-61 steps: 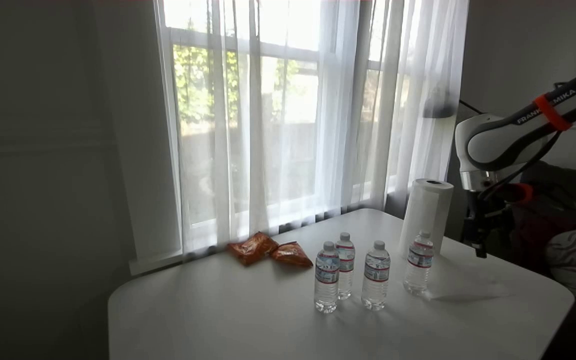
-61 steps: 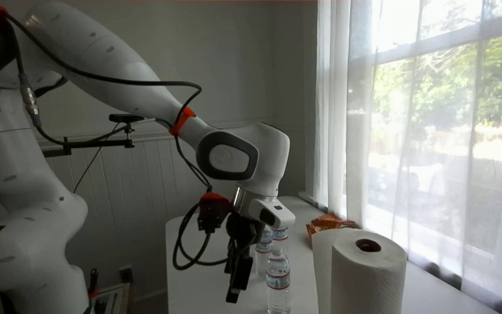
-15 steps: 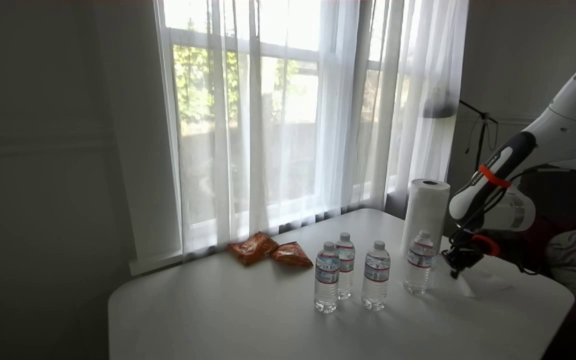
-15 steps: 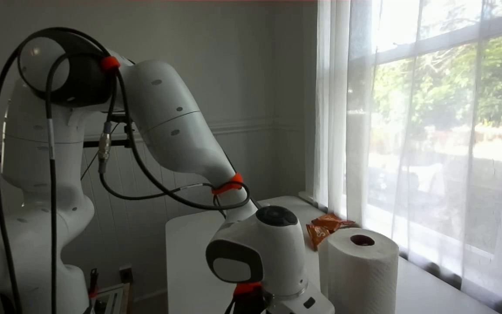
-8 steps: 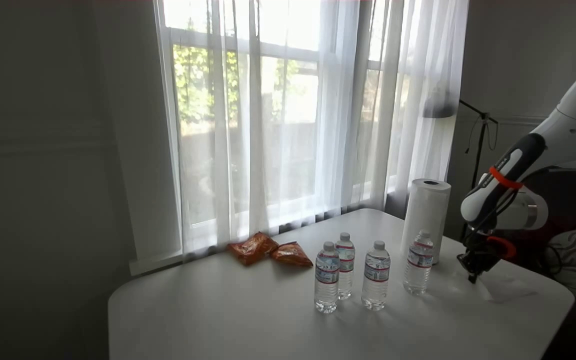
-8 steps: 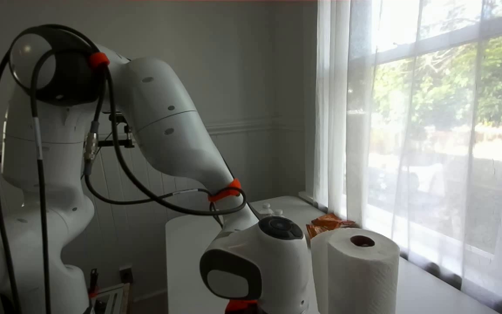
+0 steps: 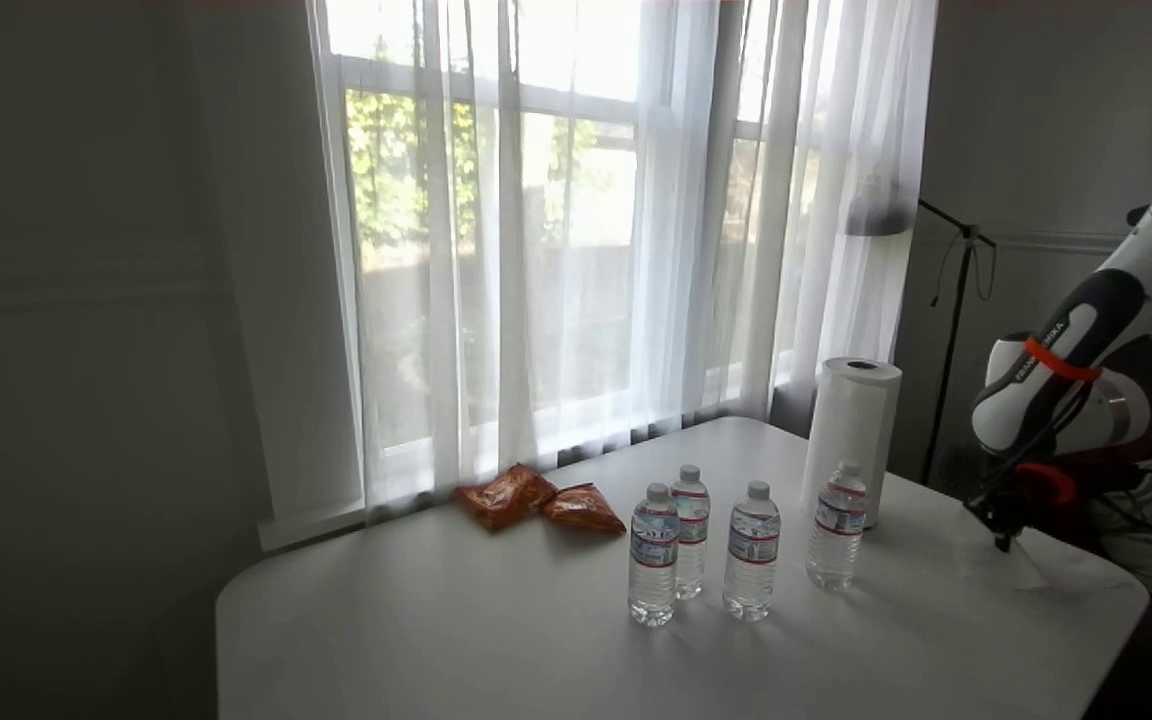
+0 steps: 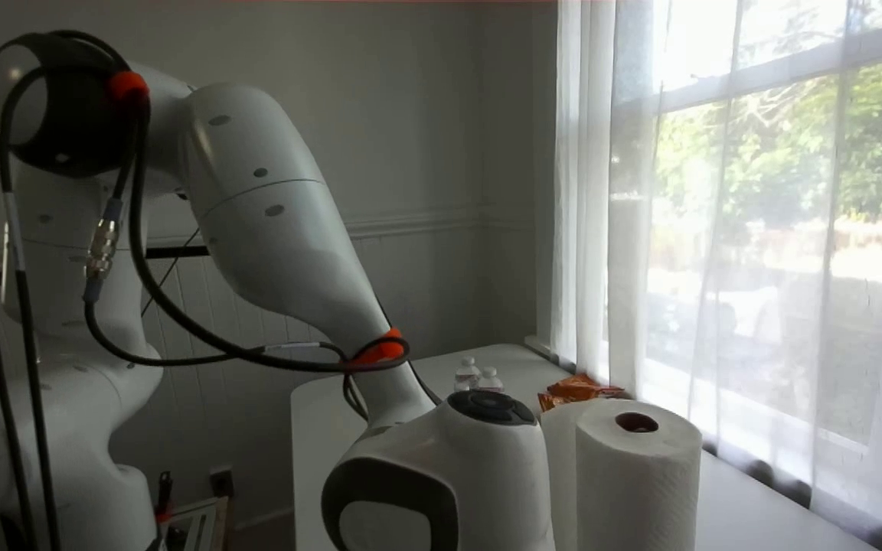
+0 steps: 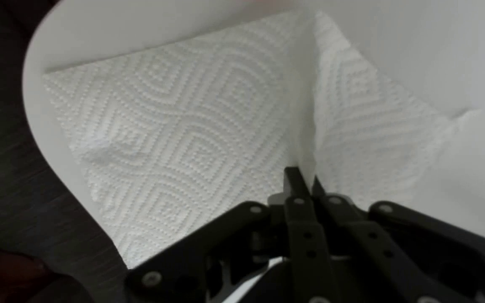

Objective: Move the piece of paper towel to the right

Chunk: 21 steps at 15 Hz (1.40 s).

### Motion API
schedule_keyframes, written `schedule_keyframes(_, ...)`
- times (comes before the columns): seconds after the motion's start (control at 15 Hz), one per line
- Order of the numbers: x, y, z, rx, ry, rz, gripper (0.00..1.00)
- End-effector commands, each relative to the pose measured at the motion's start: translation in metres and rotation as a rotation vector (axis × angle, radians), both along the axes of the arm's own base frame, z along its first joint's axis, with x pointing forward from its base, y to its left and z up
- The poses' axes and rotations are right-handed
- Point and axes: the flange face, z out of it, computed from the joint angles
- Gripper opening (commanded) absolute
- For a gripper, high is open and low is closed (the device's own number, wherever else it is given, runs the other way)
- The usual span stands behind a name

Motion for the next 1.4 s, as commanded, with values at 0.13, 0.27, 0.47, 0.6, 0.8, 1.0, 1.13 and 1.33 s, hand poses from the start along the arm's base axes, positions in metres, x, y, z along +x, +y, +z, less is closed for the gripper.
schedule_keyframes(0.13, 0.002, 0.003, 0.036, -0.019, -0.061, -0.002, 0.00)
schedule_keyframes(0.27, 0.005, 0.004, 0.042, -0.026, -0.073, 0.002, 0.21)
schedule_keyframes(0.47, 0.007, 0.005, 0.047, -0.038, -0.066, 0.033, 0.40)
schedule_keyframes(0.6, 0.008, 0.006, 0.049, -0.045, -0.065, 0.048, 0.54)
schedule_keyframes(0.8, 0.009, 0.008, 0.052, -0.048, -0.065, 0.063, 0.74)
schedule_keyframes(1.0, 0.010, 0.011, 0.050, -0.039, -0.067, 0.070, 0.95)
schedule_keyframes(1.13, 0.011, 0.014, 0.051, -0.032, -0.076, 0.081, 1.00)
schedule_keyframes(1.33, -0.001, 0.013, 0.082, -0.021, -0.099, 0.118, 1.00)
